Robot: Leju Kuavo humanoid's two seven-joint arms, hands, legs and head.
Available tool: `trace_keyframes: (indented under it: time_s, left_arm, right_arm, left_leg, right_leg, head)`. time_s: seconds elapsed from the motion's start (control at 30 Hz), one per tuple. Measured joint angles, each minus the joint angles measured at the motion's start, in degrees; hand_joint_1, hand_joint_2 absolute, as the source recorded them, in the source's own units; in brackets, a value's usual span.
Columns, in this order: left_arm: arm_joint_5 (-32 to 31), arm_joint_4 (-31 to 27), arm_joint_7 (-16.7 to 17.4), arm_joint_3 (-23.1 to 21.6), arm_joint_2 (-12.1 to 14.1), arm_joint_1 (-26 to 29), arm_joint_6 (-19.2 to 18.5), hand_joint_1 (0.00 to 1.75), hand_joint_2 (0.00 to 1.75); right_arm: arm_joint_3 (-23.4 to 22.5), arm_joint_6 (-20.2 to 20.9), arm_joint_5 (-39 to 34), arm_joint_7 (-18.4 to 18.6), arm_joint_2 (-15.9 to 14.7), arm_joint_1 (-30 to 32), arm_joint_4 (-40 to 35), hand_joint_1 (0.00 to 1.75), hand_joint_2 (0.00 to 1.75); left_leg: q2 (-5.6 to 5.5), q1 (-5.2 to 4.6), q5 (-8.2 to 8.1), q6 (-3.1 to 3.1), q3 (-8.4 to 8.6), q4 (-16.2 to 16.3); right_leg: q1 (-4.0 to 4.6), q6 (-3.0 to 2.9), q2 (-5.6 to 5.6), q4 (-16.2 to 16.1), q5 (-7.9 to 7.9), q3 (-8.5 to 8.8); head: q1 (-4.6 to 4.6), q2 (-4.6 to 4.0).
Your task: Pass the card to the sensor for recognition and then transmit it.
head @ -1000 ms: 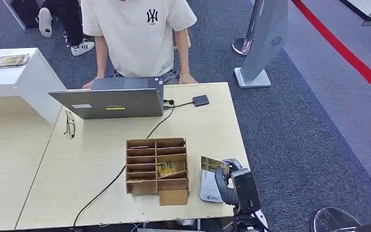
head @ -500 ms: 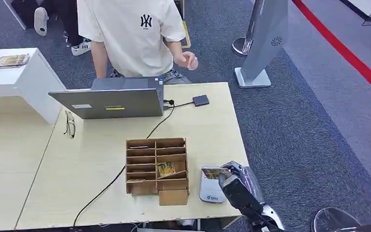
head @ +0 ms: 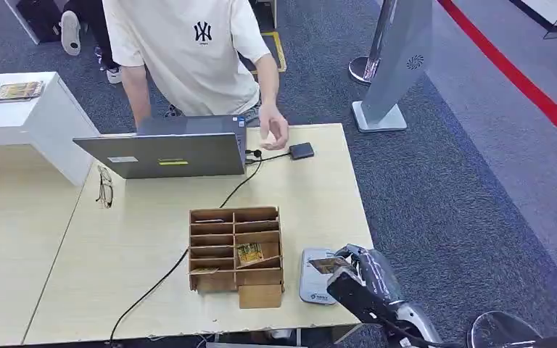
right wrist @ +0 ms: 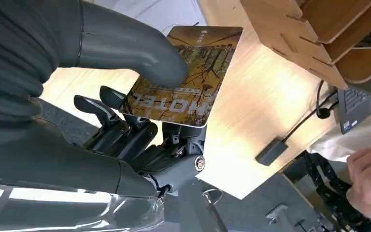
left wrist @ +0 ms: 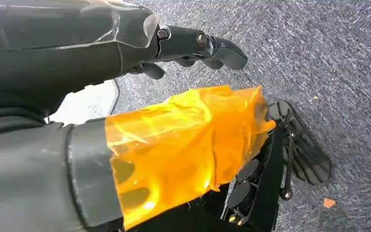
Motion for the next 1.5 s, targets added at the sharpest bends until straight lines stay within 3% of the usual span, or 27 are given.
trace_keyframes:
  time_s: [0.67, 1.5]
  left_arm:
    - [-1.4, -1.5, 1.7, 0.0, -0.1, 0.0, -2.1, 0.00, 0.00]
    - [-1.7, -1.5, 1.8, -0.1, 0.0, 0.0, -2.9, 0.00, 0.00]
  right_arm:
    - [3.4, 9.6, 5.6, 2.3, 0.0, -6.7, 7.2, 1.75, 1.75]
    - [3.6, 13.2, 7.7, 3.0, 0.0, -10.2, 10.7, 1.75, 1.75]
  left_leg:
    - [0.00, 0.01, 0.00, 0.00, 0.00, 0.0]
    - [0.00, 0.01, 0.00, 0.00, 0.04, 0.0]
  right_leg:
    - [0.01, 0.00, 0.00, 0.0, 0.00, 0.00]
    - [0.01, 0.00, 0.00, 0.0, 0.00, 0.03]
  head:
    - [0.02, 0.00]
    - [0.00, 0.00]
